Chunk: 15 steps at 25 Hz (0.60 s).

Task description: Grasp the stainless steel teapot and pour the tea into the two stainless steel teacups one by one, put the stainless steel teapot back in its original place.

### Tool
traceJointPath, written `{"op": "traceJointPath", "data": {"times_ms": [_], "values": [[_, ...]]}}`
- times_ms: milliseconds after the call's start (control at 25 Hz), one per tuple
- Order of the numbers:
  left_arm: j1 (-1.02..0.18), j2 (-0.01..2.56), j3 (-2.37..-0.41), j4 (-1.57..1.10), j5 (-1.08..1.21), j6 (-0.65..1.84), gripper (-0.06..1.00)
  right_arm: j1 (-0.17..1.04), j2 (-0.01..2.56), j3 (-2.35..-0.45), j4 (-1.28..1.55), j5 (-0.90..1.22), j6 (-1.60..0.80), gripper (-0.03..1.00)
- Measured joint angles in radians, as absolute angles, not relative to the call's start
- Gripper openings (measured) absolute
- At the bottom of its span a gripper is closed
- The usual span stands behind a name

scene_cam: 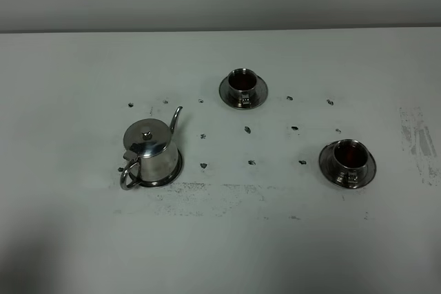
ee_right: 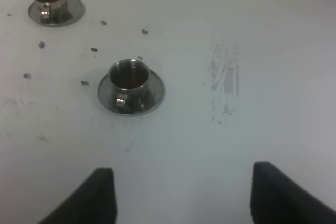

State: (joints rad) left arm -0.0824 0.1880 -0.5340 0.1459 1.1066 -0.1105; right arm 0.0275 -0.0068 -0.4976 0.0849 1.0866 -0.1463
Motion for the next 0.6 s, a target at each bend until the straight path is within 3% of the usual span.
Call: {"op": "traceJointPath", "data": {"times_ms": [600], "values": [[-0.082, 0.159, -0.505, 0.106, 1.046, -0.112, 0.46, 0.027, -0.007, -0.498, 0.085, 1.087, -0.146, 0.56]]}}
